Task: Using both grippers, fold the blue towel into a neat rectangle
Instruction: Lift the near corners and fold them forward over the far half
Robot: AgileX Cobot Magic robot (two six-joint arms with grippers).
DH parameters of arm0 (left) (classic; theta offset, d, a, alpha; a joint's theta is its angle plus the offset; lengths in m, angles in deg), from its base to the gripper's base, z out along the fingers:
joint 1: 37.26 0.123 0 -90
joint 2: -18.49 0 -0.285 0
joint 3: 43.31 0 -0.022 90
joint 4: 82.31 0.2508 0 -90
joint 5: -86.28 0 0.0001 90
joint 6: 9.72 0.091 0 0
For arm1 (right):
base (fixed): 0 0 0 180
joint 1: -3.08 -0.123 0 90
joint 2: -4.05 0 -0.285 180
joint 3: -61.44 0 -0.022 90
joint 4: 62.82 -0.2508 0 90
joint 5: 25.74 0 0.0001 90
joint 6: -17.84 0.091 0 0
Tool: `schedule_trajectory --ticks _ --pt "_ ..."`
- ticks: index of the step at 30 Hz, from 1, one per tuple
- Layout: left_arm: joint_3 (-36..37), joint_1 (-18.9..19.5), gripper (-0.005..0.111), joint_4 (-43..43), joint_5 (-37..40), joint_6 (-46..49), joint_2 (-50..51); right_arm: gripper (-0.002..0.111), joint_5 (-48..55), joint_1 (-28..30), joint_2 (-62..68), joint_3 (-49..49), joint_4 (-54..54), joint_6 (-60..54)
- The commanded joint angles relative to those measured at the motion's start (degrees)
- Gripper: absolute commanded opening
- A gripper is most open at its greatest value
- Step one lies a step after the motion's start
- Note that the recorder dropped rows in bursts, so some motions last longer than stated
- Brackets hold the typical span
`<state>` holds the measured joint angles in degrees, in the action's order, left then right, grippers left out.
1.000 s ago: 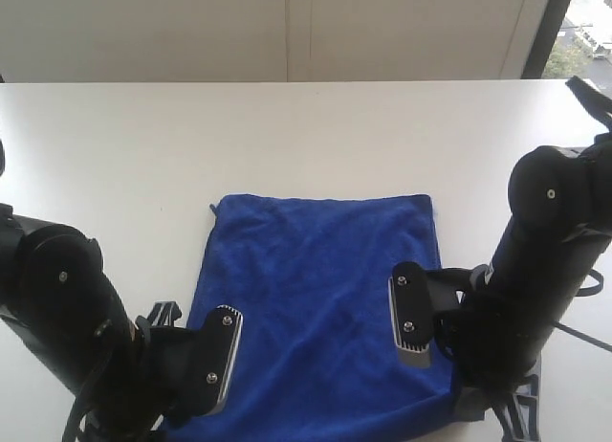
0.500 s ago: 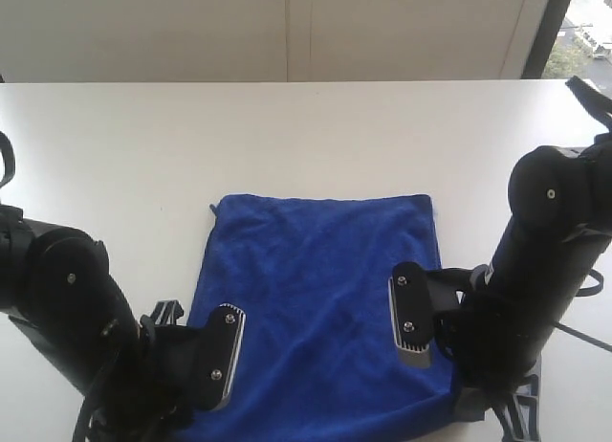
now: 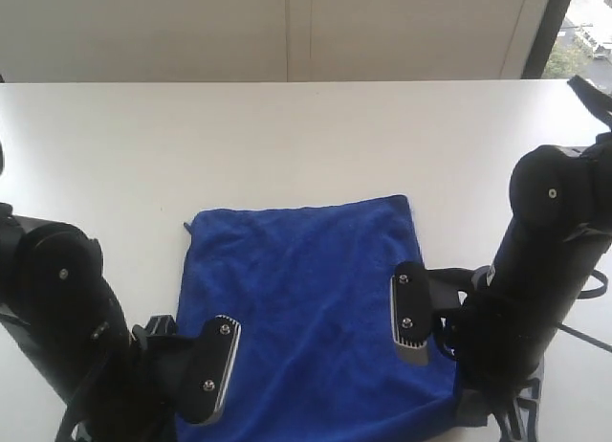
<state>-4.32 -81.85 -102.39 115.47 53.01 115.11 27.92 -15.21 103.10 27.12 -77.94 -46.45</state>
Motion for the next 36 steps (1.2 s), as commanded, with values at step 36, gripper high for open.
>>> schedule_trajectory --ticks 36 --pt "0.14 -0.14 0.0 14.37 -6.29 -18.09 -19.19 0.007 -12.26 0.04 -16.49 -0.09 -0.11 28.24"
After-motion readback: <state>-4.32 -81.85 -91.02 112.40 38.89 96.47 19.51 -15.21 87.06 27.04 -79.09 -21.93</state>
